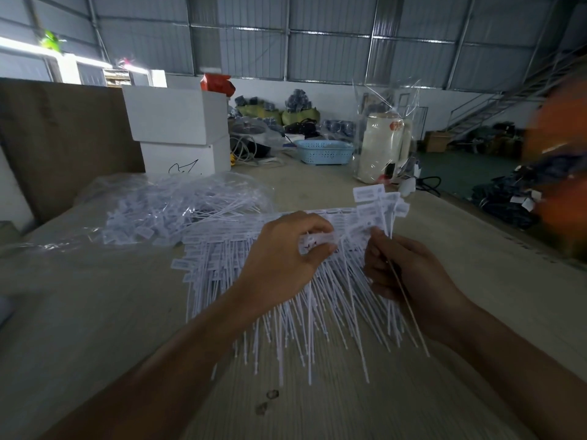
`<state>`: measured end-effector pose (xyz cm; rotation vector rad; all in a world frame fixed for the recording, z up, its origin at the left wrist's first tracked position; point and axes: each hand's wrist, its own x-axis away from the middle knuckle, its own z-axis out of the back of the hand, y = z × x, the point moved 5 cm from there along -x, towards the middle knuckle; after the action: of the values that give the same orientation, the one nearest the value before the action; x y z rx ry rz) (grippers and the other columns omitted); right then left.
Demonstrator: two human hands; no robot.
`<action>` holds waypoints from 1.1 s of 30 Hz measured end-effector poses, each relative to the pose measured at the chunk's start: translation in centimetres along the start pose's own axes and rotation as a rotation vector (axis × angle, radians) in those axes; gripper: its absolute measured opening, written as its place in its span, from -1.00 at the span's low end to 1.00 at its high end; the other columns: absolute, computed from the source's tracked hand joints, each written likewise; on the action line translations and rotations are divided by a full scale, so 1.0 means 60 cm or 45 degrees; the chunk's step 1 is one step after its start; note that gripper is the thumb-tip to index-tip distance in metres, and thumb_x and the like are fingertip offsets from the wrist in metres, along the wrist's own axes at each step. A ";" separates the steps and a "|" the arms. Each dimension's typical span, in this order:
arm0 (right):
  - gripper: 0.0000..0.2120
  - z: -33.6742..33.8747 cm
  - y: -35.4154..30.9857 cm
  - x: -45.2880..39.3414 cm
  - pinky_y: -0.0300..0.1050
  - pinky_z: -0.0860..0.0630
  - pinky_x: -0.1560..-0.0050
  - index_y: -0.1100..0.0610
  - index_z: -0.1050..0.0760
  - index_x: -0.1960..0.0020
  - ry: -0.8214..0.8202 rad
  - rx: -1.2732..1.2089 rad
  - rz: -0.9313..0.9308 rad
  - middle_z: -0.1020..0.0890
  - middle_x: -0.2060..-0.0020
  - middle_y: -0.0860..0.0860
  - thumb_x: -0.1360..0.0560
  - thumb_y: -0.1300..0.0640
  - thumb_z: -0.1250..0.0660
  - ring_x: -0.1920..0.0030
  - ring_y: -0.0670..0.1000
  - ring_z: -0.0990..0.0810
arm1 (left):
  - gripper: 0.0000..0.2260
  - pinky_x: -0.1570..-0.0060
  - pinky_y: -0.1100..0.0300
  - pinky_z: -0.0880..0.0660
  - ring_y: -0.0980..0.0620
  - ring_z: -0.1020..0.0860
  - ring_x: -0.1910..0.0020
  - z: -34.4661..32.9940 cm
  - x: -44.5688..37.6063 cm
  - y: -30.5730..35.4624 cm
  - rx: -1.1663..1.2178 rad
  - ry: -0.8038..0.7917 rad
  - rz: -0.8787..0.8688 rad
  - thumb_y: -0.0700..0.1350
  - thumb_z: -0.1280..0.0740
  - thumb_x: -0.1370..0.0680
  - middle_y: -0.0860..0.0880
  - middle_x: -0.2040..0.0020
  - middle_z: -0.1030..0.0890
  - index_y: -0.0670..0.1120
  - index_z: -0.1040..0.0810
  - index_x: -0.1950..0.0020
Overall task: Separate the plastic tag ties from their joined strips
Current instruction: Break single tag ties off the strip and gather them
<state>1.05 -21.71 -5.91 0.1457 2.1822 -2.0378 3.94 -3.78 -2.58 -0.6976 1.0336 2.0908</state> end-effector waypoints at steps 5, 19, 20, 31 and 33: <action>-0.65 0.011 0.005 -0.003 -0.23 -0.19 0.51 0.02 -0.31 0.28 0.049 0.142 -0.002 -0.23 0.44 -0.06 -0.63 -0.08 -0.23 0.47 -0.05 -0.15 | -0.85 -0.03 0.16 -0.40 0.08 -0.53 0.00 -0.005 0.002 -0.001 -0.156 -0.070 -0.084 -0.10 -0.48 -0.49 0.07 0.01 -0.67 -0.01 -0.68 -0.05; -0.60 0.009 -0.020 0.002 -0.21 -0.38 0.45 0.22 -0.35 0.20 0.047 0.572 0.267 -0.45 0.45 0.02 -0.66 -0.06 -0.15 0.47 0.01 -0.37 | -0.89 0.41 0.26 -0.43 0.02 -0.53 0.40 -0.020 0.003 -0.018 0.820 -0.430 0.274 -0.13 -0.41 -0.52 -0.12 0.32 -0.65 -0.11 -0.73 0.08; -0.61 0.009 -0.020 0.002 -0.18 -0.36 0.45 0.19 -0.35 0.22 0.058 0.563 0.265 -0.43 0.45 0.02 -0.66 -0.06 -0.16 0.46 0.01 -0.35 | -0.88 0.42 0.22 -0.43 -0.01 -0.53 0.40 -0.022 0.004 -0.020 0.860 -0.460 0.308 -0.11 -0.40 -0.51 -0.15 0.32 -0.65 -0.08 -0.74 0.10; -0.66 0.096 -0.018 -0.004 -0.18 -0.22 0.45 0.05 -0.33 0.24 0.604 0.315 0.058 -0.30 0.49 -0.10 -0.69 0.01 -0.14 0.47 -0.07 -0.22 | -0.87 0.38 0.17 -0.41 -0.06 -0.57 0.32 -0.011 0.001 -0.017 0.861 -0.470 0.272 0.10 -0.51 -0.41 -0.17 0.28 -0.67 0.08 -0.74 0.13; -0.68 0.105 -0.013 -0.008 -0.20 -0.19 0.49 0.06 -0.30 0.22 0.582 0.083 -0.022 -0.28 0.47 -0.07 -0.71 0.05 -0.10 0.48 -0.08 -0.19 | -0.89 0.30 0.33 -0.46 0.10 -0.62 0.28 0.000 -0.005 -0.023 0.655 -0.338 0.207 0.05 -0.48 -0.44 0.01 0.23 -0.70 0.08 -0.72 0.07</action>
<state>1.64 -28.05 -5.49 0.6626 2.3628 -2.2639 5.19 -3.25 -3.01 -0.0808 1.4273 1.8627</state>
